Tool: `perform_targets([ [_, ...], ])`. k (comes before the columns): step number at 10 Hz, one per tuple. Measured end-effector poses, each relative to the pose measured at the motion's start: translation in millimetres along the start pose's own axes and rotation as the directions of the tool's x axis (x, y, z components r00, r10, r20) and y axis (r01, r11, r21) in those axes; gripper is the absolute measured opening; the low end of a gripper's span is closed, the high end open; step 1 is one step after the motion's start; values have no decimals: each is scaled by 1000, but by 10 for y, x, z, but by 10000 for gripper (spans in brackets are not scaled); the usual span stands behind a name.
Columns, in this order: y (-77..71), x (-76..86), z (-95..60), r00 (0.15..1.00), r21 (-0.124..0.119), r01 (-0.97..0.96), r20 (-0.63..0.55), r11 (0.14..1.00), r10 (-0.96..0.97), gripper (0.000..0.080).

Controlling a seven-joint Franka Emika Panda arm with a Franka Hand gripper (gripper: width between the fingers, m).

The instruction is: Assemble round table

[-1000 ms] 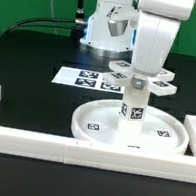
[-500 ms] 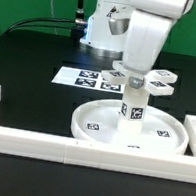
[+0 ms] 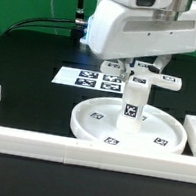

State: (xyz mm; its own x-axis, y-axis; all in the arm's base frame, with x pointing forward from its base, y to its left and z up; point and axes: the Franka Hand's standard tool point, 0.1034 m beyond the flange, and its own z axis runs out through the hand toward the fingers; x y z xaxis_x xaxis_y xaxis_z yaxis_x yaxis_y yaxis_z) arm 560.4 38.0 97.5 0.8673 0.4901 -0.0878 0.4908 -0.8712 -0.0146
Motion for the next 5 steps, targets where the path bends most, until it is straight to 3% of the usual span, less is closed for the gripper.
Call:
perform_targets([
  [4,-13,21,-16,972,8,-233,-6,972,233,446],
  [5,-31,29,-16,924,32,-381,-9,924,382,446],
])
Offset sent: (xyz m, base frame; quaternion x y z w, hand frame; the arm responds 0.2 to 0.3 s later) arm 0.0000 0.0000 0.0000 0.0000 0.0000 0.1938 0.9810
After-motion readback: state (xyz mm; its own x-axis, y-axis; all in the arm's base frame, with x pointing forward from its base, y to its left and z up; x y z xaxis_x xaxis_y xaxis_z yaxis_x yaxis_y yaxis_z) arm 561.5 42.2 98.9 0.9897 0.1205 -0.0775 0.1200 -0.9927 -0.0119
